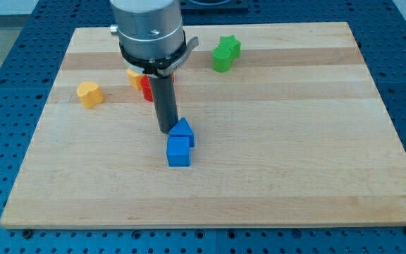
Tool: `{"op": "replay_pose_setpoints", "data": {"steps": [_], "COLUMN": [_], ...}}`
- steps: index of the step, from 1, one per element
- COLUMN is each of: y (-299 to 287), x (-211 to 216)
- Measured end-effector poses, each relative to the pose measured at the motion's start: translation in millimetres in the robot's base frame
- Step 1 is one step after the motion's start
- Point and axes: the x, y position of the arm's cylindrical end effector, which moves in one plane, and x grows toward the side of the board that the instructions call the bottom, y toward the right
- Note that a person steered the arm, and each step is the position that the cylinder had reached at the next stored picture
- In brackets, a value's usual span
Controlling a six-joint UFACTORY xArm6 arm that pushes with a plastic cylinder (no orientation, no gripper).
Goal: Nudge red circle along with red star down a bit
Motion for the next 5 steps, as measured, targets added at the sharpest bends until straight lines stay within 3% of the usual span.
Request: {"op": "replay_pose_setpoints", "data": {"steps": [2, 4, 5], "y": [-8.1, -91.6, -104.1], "x": [-0.5, -8.3, -30.0]}}
